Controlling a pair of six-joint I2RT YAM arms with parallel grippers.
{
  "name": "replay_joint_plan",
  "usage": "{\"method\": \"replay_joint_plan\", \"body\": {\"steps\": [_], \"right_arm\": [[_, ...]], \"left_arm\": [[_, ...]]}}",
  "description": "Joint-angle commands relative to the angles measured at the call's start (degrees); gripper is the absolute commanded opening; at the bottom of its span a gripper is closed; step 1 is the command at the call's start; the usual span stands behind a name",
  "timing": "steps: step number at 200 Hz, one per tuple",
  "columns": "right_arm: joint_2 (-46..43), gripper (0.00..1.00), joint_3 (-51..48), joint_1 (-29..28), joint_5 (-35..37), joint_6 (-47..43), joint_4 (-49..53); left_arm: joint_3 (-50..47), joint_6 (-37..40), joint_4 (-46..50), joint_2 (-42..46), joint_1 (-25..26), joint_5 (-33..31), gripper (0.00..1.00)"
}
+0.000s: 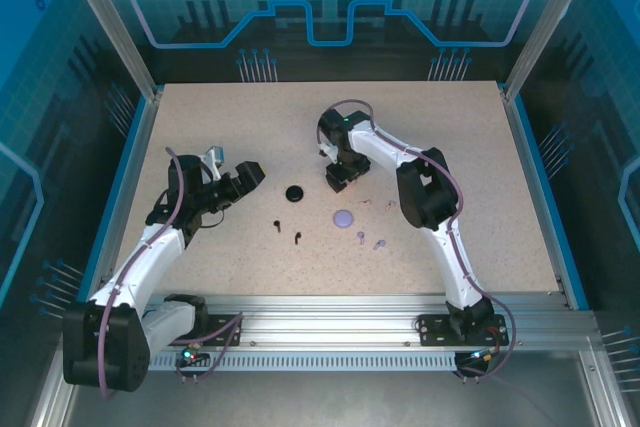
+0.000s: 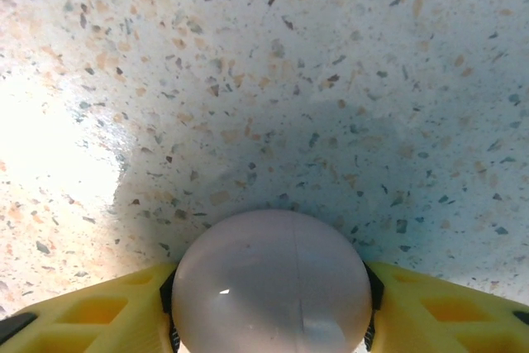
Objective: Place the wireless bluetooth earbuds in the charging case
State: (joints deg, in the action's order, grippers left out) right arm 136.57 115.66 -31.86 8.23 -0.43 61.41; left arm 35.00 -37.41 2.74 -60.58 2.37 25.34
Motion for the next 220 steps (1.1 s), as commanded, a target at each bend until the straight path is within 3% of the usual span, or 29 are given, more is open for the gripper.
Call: {"method": "replay_joint_plan", "body": {"steps": [1,97,168,220], "right_arm": [[-1.83,0.56,-3.28,-0.09,1.41,-0.02,-3.27],[-21.40,0.52,-21.19,-0.22,0.14,-5.69,-18.45],[-46.61,0.52,-50.17,-1.96,-9.41,-10.06,-40.68],[-59.21,0.52,-63.41,-4.51,-11.21,-13.38,-51.25]], "left_arm": [[-0.02,0.47,0.50,0.77,0.18,1.07,0.99],[-0.34,-1.54,-4.87,-4.50,1.52,8.49,0.96],[6.51,0.77,-6.29,-13.86,12.13,14.99,0.89],[10.50,-1.42,-10.49,-19.50,18.81,16.68,0.85]]}}
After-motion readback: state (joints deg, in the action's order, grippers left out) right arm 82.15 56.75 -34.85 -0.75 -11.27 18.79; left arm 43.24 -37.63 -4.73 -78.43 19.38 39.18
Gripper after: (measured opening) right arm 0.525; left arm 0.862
